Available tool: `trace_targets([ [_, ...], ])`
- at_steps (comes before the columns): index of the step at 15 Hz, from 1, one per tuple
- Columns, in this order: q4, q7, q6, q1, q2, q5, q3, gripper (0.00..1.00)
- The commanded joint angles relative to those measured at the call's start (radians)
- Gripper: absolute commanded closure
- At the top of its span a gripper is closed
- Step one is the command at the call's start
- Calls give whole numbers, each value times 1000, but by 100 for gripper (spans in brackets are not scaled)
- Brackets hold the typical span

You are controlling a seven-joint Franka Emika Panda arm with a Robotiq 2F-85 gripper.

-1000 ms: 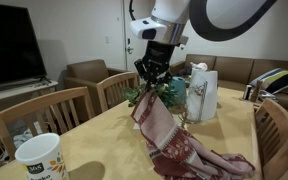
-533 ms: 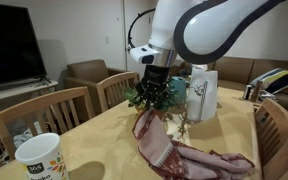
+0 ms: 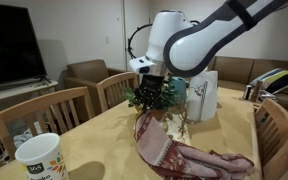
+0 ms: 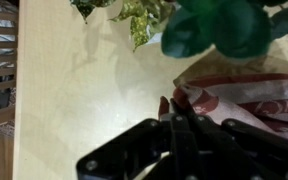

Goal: Pick up the cloth and put it back down neatly

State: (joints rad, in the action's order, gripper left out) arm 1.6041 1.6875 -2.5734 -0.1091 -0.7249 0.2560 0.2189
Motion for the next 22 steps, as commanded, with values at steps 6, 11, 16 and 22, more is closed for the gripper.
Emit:
trace_targets([
  [6, -55, 20, -11, -11, -51, 3, -7, 97],
  [11, -68, 26, -14, -7, -62, -2, -3, 99],
  [16, -121, -34, -151, -33, -126, 34, -65, 99],
  [22, -183, -71, -266, -32, -202, 38, -101, 99],
])
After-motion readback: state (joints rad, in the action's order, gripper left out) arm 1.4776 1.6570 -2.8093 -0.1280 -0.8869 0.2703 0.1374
